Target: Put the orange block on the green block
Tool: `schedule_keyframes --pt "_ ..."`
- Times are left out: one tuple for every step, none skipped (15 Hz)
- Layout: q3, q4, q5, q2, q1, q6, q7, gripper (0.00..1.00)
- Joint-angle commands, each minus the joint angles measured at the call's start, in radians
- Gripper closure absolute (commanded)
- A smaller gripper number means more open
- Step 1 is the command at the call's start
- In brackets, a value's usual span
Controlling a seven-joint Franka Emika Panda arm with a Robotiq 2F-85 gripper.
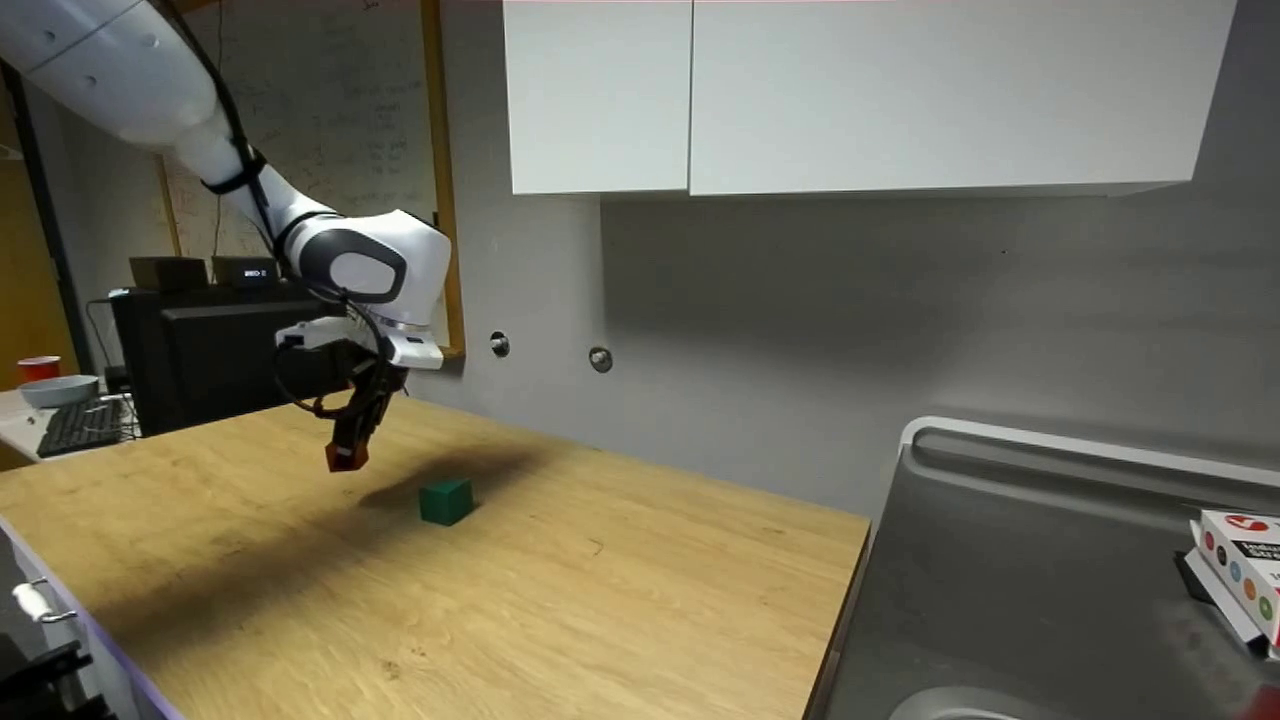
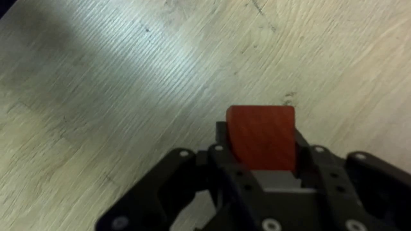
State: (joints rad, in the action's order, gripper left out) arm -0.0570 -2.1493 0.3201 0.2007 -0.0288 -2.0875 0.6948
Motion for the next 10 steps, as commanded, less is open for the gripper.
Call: schedule_keyframes --pt "-0.010 0.040 0.061 -0.038 0.059 0.042 -0.104 0.81" --pt "-0.015 0.060 0.073 -0.030 0.073 0.049 -0.130 0.81" --pt "-0.020 0.080 0.084 -0.018 0.086 0.056 -0.154 0.81" --pt "-0.025 0.097 0.093 -0.006 0.097 0.062 -0.172 0.81" --pt "-0.030 0.115 0.101 0.008 0.108 0.069 -0.188 0.81" --pt "-0.034 0.132 0.107 0.024 0.118 0.076 -0.202 0.81" --pt "-0.037 0.146 0.110 0.039 0.126 0.080 -0.211 0.81" --pt "-0.040 0.162 0.114 0.057 0.133 0.086 -0.219 0.81" --pt "-0.044 0.177 0.114 0.073 0.139 0.094 -0.223 0.81" --pt "-0.047 0.191 0.112 0.088 0.144 0.101 -0.226 0.81"
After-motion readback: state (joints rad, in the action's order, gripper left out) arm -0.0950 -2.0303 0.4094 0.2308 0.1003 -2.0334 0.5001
